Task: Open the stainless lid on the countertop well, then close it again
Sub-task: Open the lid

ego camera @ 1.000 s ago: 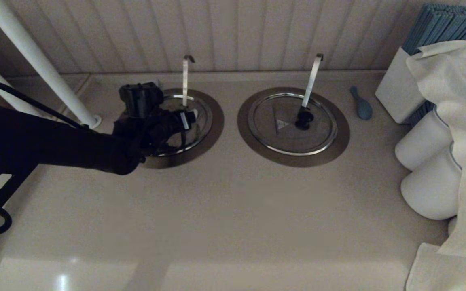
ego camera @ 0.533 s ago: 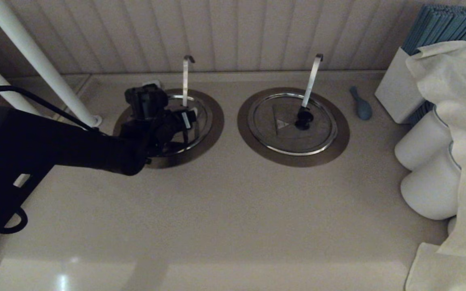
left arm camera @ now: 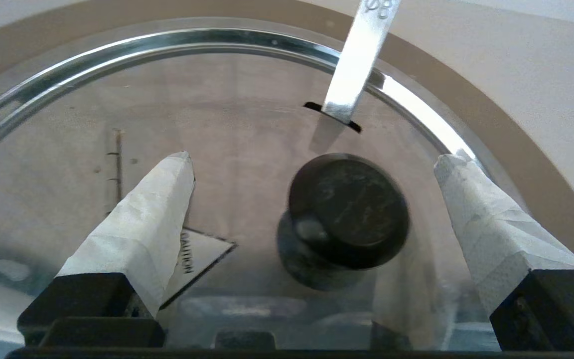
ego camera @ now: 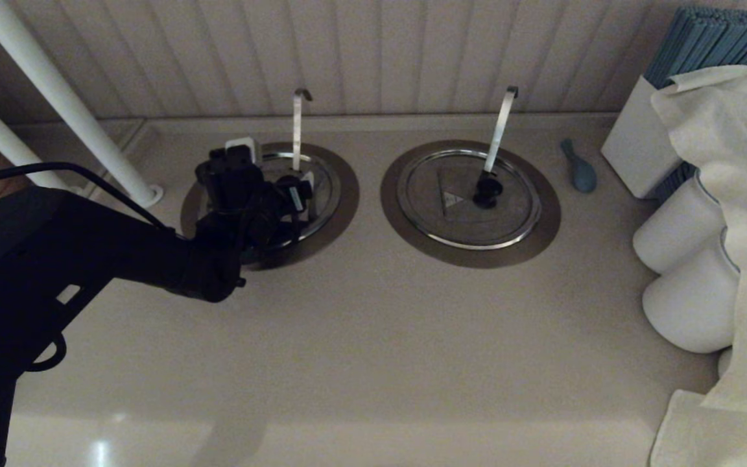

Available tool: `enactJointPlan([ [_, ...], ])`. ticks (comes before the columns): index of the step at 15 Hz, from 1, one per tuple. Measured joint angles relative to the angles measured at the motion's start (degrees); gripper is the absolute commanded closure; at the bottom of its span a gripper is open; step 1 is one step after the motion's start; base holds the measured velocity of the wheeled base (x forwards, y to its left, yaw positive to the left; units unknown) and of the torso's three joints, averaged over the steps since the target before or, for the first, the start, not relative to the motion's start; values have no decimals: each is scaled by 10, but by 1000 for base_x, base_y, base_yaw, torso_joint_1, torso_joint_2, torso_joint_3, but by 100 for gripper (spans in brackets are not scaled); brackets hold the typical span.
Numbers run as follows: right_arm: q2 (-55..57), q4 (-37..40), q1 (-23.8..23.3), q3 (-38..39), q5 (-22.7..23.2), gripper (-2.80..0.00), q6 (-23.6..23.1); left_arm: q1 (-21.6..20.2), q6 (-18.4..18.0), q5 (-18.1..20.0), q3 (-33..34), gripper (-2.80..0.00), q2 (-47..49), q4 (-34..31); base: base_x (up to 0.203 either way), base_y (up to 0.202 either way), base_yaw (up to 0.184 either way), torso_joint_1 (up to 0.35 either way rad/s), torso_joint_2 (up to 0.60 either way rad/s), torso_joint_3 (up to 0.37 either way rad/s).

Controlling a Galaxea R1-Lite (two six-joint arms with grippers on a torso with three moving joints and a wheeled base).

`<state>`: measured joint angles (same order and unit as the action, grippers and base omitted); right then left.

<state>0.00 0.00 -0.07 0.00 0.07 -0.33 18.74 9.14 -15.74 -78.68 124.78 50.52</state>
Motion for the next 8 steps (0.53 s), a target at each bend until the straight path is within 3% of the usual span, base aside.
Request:
enactJointPlan([
  [8,0,0,0,0,0,0,0,0,-21,16,35,-280,-3,11,0,0,0,0,0,0],
])
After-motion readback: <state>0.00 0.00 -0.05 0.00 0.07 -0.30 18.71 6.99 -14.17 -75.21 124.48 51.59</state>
